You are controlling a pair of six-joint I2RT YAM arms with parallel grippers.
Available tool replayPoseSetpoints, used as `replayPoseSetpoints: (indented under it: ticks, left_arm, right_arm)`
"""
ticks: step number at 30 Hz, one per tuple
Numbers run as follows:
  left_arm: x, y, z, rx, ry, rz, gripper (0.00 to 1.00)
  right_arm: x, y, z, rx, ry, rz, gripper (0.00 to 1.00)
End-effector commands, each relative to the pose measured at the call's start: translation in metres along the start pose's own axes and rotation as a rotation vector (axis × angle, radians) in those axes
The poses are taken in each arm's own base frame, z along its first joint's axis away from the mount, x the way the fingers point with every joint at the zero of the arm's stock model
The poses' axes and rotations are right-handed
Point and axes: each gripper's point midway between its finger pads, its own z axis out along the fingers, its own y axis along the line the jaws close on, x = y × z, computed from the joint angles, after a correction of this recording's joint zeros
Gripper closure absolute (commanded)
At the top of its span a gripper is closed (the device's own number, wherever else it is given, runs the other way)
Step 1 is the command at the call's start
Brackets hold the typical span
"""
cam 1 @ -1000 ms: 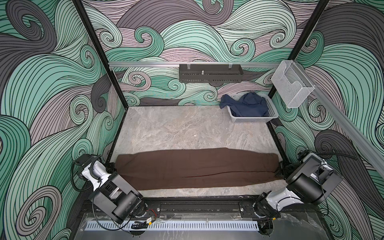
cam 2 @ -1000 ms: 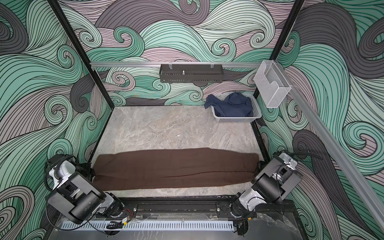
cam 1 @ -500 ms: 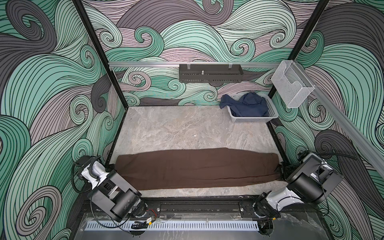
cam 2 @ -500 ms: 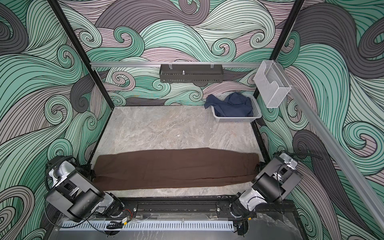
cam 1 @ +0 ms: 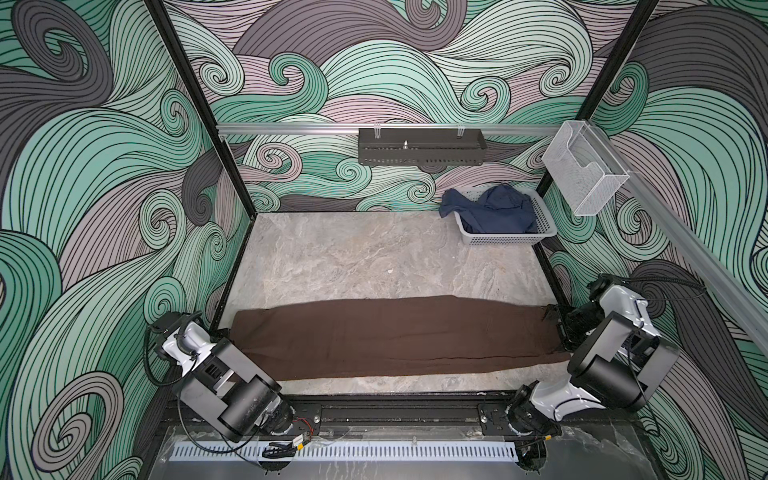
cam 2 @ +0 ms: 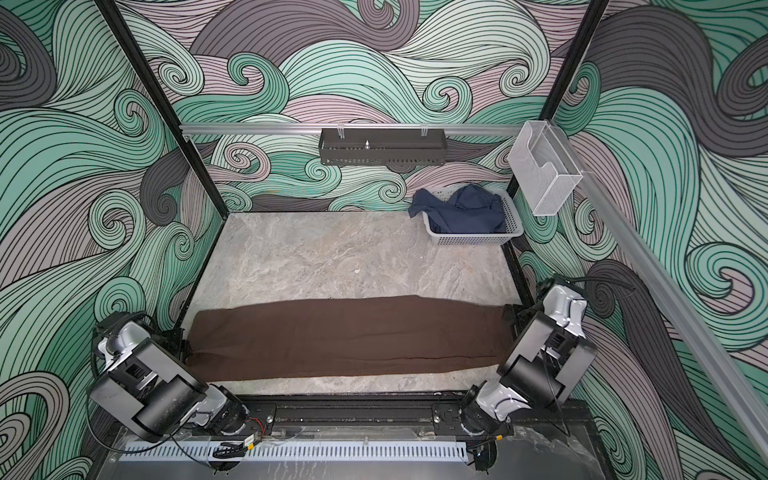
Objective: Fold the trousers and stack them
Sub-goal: 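Release the waist with the right gripper and move it over the trousers' middle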
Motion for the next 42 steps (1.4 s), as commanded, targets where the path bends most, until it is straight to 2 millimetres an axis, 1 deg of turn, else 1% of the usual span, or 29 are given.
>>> replayPoseSetpoints:
  ticks: [1,4,8,12,15,21,26,28,31,36,42]
  left_arm:
    - [-0.003,0.002,0.000,-0.012,-0.005,-0.011,1.00]
    - [-0.004,0.000,-0.002,-0.007,-0.003,-0.010,1.00]
    - [-0.004,-0.001,-0.004,-0.007,-0.006,-0.003,1.00]
    - [-0.003,0.000,-0.003,-0.006,0.003,-0.005,1.00]
    - [-0.002,-0.001,-0.004,-0.004,0.008,-0.008,1.00]
    - [-0.002,-0.001,-0.006,-0.001,0.001,-0.010,1.00]
    - [-0.002,-0.001,-0.005,0.003,-0.003,-0.016,1.00]
    - [-0.002,-0.001,-0.006,0.004,-0.004,-0.018,1.00]
    - [-0.003,-0.003,-0.006,0.012,-0.006,-0.022,1.00]
    - [-0.003,-0.005,-0.007,0.018,-0.005,-0.023,1.00]
    - [-0.002,-0.004,-0.005,0.017,0.004,-0.024,1.00]
  right_arm:
    - [0.019,-0.005,-0.012,0.045,0.009,-0.017,0.11]
    - [0.045,0.005,-0.011,0.027,0.030,-0.074,0.11]
    - [0.089,0.022,-0.006,-0.030,0.059,-0.171,0.15]
    - [0.133,0.026,0.010,-0.068,0.139,-0.249,0.21]
    - [0.160,0.012,0.018,-0.031,0.175,-0.333,0.22]
    - [0.200,-0.019,0.032,0.039,0.217,-0.417,0.25]
    - [0.226,-0.032,0.048,0.060,0.237,-0.428,0.30]
    - [0.233,-0.036,0.053,0.064,0.222,-0.432,0.32]
    - [0.245,-0.042,0.068,0.079,0.225,-0.418,0.33]
    - [0.253,-0.046,0.093,0.128,0.229,-0.417,0.34]
    - [0.251,-0.055,0.107,0.167,0.213,-0.423,0.35]
